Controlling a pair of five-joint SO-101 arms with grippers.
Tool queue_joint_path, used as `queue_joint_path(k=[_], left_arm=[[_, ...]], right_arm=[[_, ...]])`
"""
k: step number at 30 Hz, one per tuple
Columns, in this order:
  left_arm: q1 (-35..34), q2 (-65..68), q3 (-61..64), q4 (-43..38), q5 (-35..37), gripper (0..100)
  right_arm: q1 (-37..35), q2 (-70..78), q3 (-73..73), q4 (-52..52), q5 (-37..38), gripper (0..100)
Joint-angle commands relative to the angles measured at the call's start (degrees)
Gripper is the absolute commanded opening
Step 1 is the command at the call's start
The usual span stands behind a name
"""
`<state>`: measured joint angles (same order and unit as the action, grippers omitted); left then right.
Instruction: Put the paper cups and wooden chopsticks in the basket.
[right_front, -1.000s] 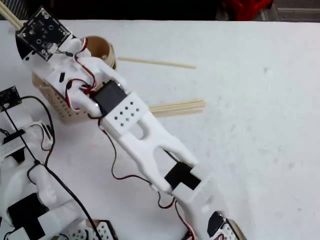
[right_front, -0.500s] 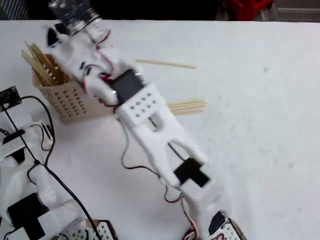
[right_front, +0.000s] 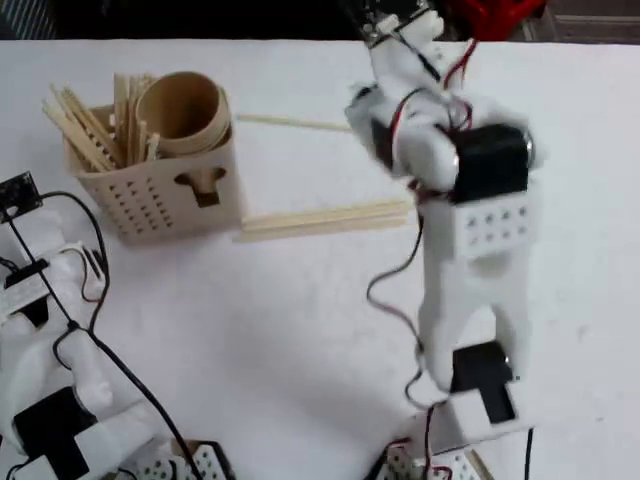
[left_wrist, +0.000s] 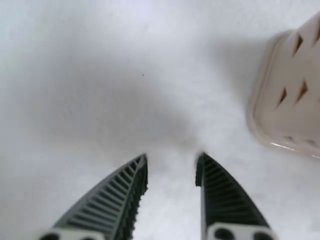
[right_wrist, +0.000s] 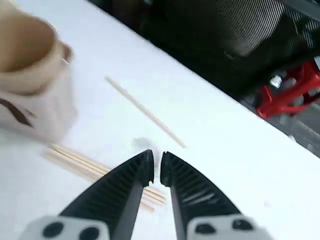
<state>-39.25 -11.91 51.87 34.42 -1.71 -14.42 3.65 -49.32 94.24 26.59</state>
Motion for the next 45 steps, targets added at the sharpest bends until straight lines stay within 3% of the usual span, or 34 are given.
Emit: queue_joint_path(k=[1,11,25,29,37,45], left_arm=[[0.92,-1.45,-0.09,-1.14,0.44,17],[0.92,-1.45,0.53,-1.23,0.44,17],[0.92,-1.45,0.44,-1.23,0.44,17],[0.92,-1.45,0.53,-1.23,0.44,17],[0.92,-1.45,0.62,-1.23,0.44,17],[0.92,-1.45,0.53,-1.23,0.44,17]], right_arm=[[2.86,6.37,2.90,-6.29,2.20,4.2],[4.44,33.01,5.54,-34.86,2.29,4.0],[4.18,56.22,5.54,-70.37,1.93,3.8],[4.00,57.71,3.96,-68.97,1.93,3.8],[4.00,61.14,-6.07,-43.65,1.76,3.8],[4.00,68.00,-14.68,-33.10,1.76,3.8]])
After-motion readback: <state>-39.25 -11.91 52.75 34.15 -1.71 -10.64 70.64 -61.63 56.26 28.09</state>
